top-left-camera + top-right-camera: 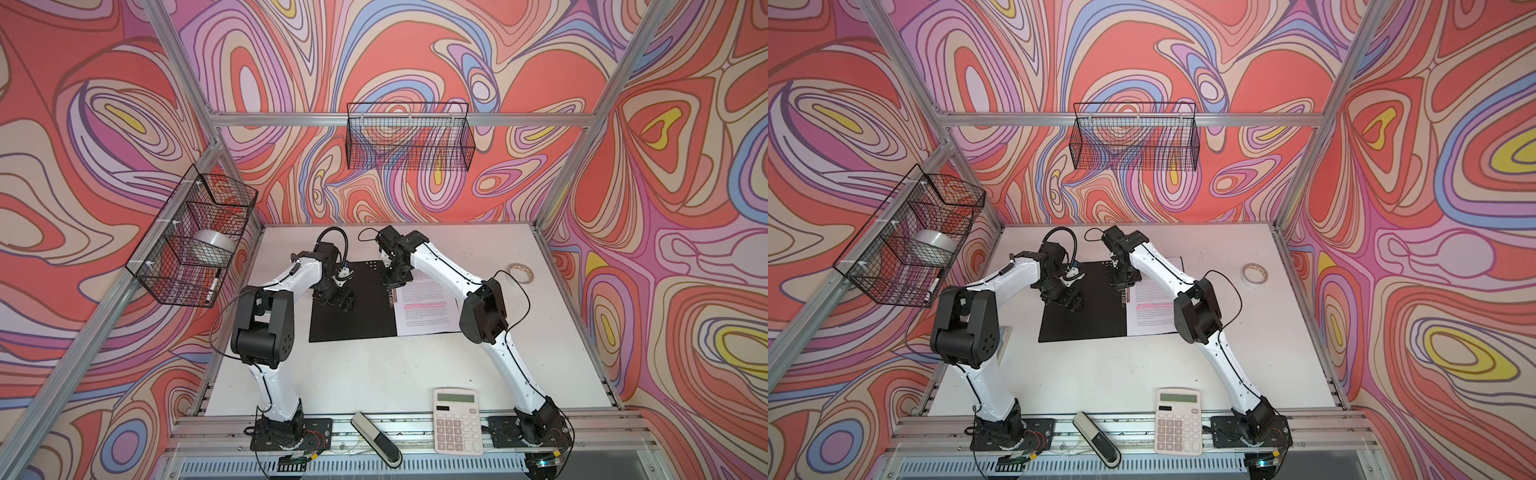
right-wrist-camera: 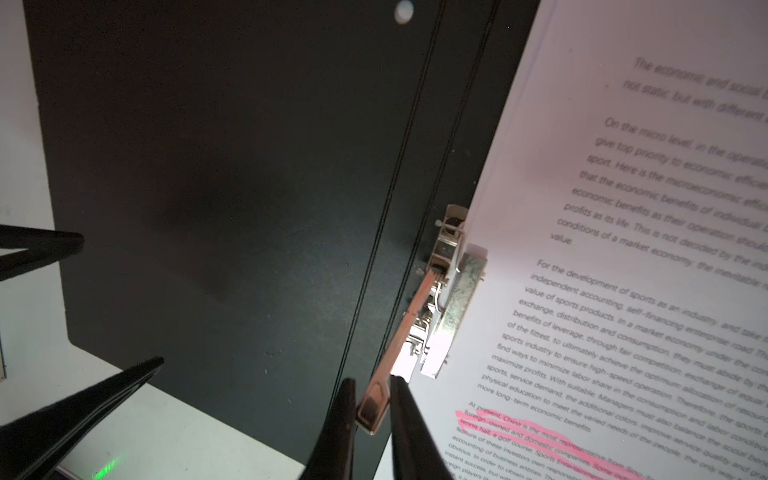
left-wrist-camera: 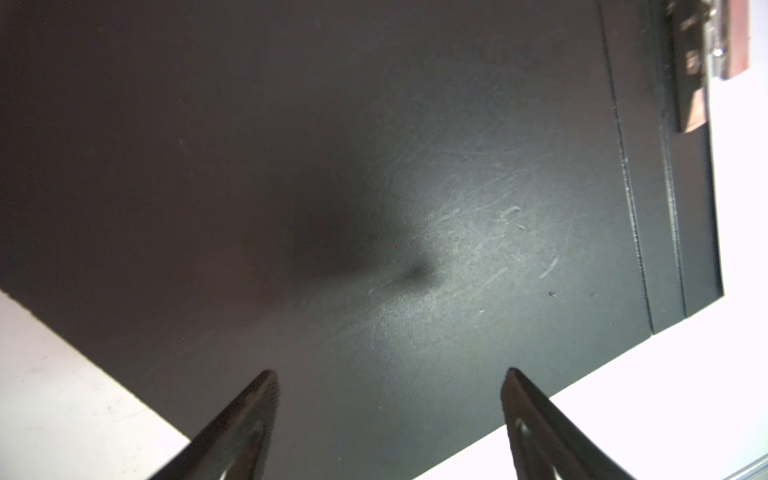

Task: Put the files into the folder

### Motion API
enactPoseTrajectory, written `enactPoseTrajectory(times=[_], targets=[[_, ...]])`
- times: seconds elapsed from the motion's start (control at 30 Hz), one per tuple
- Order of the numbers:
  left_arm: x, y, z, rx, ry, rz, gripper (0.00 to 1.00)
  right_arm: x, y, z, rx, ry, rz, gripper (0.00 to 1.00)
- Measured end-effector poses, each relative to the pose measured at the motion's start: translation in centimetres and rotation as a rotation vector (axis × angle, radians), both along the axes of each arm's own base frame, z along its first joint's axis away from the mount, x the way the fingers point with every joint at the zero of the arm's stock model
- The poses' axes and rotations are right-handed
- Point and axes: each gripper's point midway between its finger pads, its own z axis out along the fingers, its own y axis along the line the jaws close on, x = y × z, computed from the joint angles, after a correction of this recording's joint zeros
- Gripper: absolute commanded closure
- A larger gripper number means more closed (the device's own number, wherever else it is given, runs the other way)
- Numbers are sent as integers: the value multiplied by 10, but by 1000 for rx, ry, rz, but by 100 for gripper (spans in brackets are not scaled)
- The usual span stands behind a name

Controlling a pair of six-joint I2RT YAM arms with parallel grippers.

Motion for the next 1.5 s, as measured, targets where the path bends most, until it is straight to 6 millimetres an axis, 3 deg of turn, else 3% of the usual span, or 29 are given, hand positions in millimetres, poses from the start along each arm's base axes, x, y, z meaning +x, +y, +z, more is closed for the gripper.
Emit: enactPoseTrajectory(times=[0.5, 1.5], targets=[[1, -3, -10, -10, 17, -16, 16, -2, -2, -1, -9, 10, -1, 85], [7, -15, -3, -92, 3, -5, 17, -4, -4, 5, 1, 24, 9, 85]])
